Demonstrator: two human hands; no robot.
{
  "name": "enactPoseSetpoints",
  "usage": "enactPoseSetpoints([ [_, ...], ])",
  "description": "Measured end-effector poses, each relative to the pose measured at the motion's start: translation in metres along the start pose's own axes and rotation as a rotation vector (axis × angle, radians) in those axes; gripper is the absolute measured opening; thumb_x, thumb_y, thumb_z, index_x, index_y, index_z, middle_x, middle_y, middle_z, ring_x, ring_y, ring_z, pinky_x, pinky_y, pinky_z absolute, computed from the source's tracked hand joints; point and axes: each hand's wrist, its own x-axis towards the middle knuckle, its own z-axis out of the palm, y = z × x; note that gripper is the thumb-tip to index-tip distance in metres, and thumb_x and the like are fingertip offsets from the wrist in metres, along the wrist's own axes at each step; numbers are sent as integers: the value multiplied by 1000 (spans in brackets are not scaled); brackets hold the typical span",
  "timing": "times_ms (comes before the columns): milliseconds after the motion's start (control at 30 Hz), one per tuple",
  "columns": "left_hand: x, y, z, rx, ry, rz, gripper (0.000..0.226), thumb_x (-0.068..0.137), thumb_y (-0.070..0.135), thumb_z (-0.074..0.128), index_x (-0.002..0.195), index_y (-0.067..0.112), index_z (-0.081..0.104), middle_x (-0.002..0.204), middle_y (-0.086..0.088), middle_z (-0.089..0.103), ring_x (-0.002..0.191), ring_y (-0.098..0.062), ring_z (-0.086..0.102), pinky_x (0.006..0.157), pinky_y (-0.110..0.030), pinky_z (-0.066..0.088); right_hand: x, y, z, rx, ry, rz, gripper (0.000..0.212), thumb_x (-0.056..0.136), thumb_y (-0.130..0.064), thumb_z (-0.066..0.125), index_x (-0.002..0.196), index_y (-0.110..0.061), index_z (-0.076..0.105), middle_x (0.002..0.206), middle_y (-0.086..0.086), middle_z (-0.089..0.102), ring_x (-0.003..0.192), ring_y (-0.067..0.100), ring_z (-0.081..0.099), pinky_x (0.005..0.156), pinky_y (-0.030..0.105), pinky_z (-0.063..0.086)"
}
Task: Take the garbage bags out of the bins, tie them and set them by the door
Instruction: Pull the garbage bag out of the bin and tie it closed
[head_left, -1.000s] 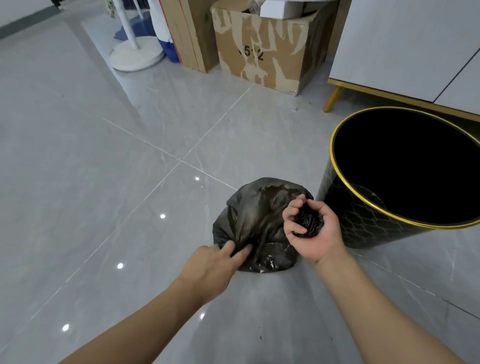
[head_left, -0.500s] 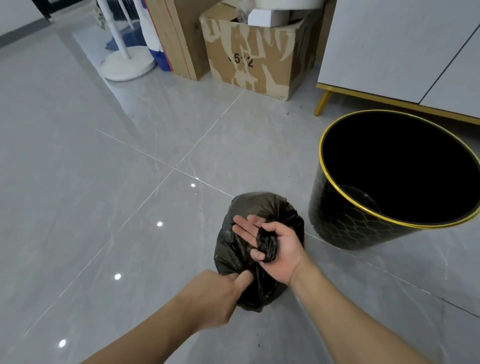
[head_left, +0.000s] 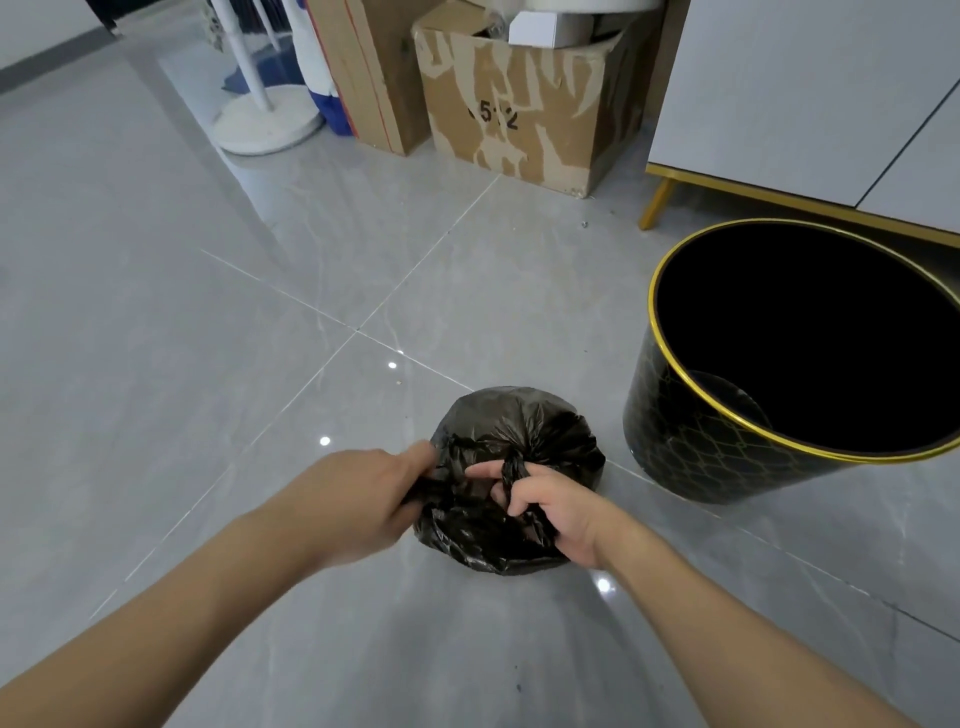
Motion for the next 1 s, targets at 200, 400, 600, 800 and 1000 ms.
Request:
enactPoseSetpoints([
  [200,7,-4,-12,-124,1,8,21,93,22,49,105,38,53,66,20,51,67,-5,49,56,-17,34,-15,-14,-3,5,-130,22,72,66,-3,56,133,-31,52,73,1,43,54,9,37,46,22,23],
  [400,6,-7,-3,-307,57,-17,28,87,8,49,101,33,46,68,17,57,62,-5,51,58,-22,38,-11,-14,-2,-453,-237,7,92,75,-3,68,145,-49,31,67,4,48,49,10,41,43,25,31],
  [600,5,-3,-7,-430,30,-45,18,76,15,48,85,31,46,63,10,55,57,-8,46,53,-22,37,-3,-3,2,-715,47,-84,17,72,-29,77,86,-25,69,86,-3,71,85,14,68,94,38,53],
  [800,5,-12,-21,-311,108,-97,27,82,13,51,85,39,56,82,18,60,75,-2,55,64,-20,41,-17,-18,-5,-804,283,-159,11,79,-33,72,75,-26,65,77,-12,68,80,9,66,76,26,52],
  [1000,11,-2,-18,-212,80,-79,16,86,16,52,86,31,47,71,7,60,67,-12,52,62,-34,46,-35,-30,-6,-403,233,-213,18,88,2,57,97,-11,66,84,0,68,79,13,63,72,23,51],
])
